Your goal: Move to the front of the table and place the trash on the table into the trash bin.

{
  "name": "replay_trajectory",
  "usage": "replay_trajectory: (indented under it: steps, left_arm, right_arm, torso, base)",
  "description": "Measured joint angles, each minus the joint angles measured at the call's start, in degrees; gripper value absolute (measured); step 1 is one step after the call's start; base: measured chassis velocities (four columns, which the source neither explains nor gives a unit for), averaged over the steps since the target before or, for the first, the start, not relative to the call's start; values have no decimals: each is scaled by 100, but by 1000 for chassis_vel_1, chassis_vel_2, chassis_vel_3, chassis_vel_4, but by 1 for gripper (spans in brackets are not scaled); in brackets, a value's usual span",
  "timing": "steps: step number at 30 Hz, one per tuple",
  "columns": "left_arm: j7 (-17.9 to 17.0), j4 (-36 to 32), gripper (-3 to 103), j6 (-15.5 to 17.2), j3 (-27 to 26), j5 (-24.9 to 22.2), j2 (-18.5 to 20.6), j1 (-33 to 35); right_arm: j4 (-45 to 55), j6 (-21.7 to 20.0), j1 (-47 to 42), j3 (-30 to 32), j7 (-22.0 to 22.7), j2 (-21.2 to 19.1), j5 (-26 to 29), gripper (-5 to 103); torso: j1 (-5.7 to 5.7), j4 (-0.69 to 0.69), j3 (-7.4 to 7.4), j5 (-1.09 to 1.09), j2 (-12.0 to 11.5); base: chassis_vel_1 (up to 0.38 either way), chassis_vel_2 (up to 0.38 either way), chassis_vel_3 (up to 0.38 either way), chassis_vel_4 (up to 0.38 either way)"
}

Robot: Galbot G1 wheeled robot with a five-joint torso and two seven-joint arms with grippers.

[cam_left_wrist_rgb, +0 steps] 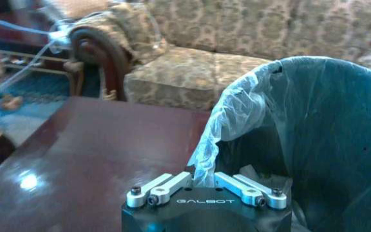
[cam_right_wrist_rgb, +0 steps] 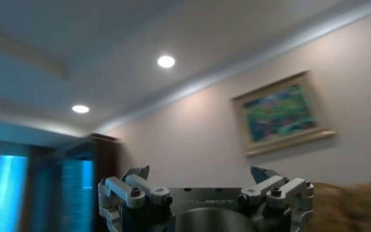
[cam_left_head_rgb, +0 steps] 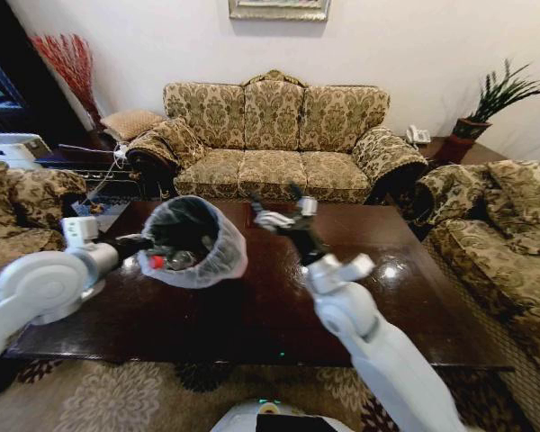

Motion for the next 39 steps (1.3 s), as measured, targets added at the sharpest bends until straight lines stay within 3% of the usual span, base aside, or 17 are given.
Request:
replay_trajectory:
  steps: [5,9,10,12,13,15,18,19,20,22,25,28,31,34,39]
  left_arm:
    - [-43,81,0,34,-733,2,-326,556]
    - [151,285,0,18,-2345,112,-831,2020]
    - [151,285,0,18,-2345,112,-831,2020]
    - [378,548,0,-44,-3087,232,-1211,2629]
    - [378,548,0,-44,-3087,232,-1211,2629]
    - [480,854,0,-196,-3339,401,-1583,2814]
    - [419,1174,0,-396,-3258,574,-1852,2742]
    - [201,1385,0,-519,-3118,630,-2043,2547]
    - [201,1385,0,-519,-3118,630,-2043,2547]
    - [-162,1733,0,-773,-2913,715,-2431,2173]
    - [-304,2046,0,-1001,-2819,758,-2808,1948]
    - [-370,2562,0,-1245,-2647,829,-3232,1739]
    - [-377,2796,0,-1320,-2519,850,-3419,1604]
    - [-345,3294,0,-1492,-2032,967,-3967,1165]
    - [-276,3704,0,-1576,-1455,1105,-4407,712]
  right_arm:
    - [-266,311,-602,738,-188,113,-219,100]
    - [-725,697,-1049,1274,-280,377,-642,100]
    - [-725,697,-1049,1274,-280,377,-642,100]
    - [-888,796,-1073,1393,-290,468,-713,100]
    - [-888,796,-1073,1393,-290,468,-713,100]
    - [-1021,882,-993,1433,-219,555,-849,100]
    - [-1106,932,-953,1443,-164,595,-969,100]
    - [-1135,941,-956,1439,-141,594,-984,100]
    - [-1135,941,-956,1439,-141,594,-984,100]
    - [-1193,955,-967,1421,-133,564,-950,100]
    - [-1286,970,-955,1415,-133,553,-907,100]
    - [-1385,972,-934,1416,-127,559,-830,100]
    - [-1436,980,-940,1414,-122,562,-817,100]
    - [-1502,1004,-1037,1430,-97,558,-808,100]
    - [-1486,1005,-1204,1517,-78,526,-825,100]
  torso:
    - [1,0,1,-1,-1]
    - [0,0,0,-2,-1]
    - [0,0,0,-2,-1]
    - [-4,3,-1,-1,0]
    - [-4,3,-1,-1,0]
    - [-3,3,-1,7,0]
    - [-2,3,-1,-5,0]
    - [-5,3,-3,-8,1]
    - [-5,3,-3,-8,1]
    - [-9,4,-5,-2,5]
    - [-8,4,-4,2,4]
    - [1,3,1,-2,0]
    - [4,3,2,0,-1]
    - [4,2,1,1,-1]
    - [-3,3,-1,-2,0]
  base:
    - [75,-82,-91,92]
    - [148,-151,-190,170]
    - [156,-192,-207,192]
    - [230,-199,-246,230]
    - [267,-206,-246,244]
    - [290,-269,-293,285]
    - [290,-281,-292,299]
    - [221,-273,-196,211]
    - [221,-273,-196,211]
    - [175,-136,-173,184]
    - [90,-98,-59,84]
    - [14,-21,4,16]
    - [-26,24,23,-38]
    - [-17,10,12,-19]
    - [0,0,0,0]
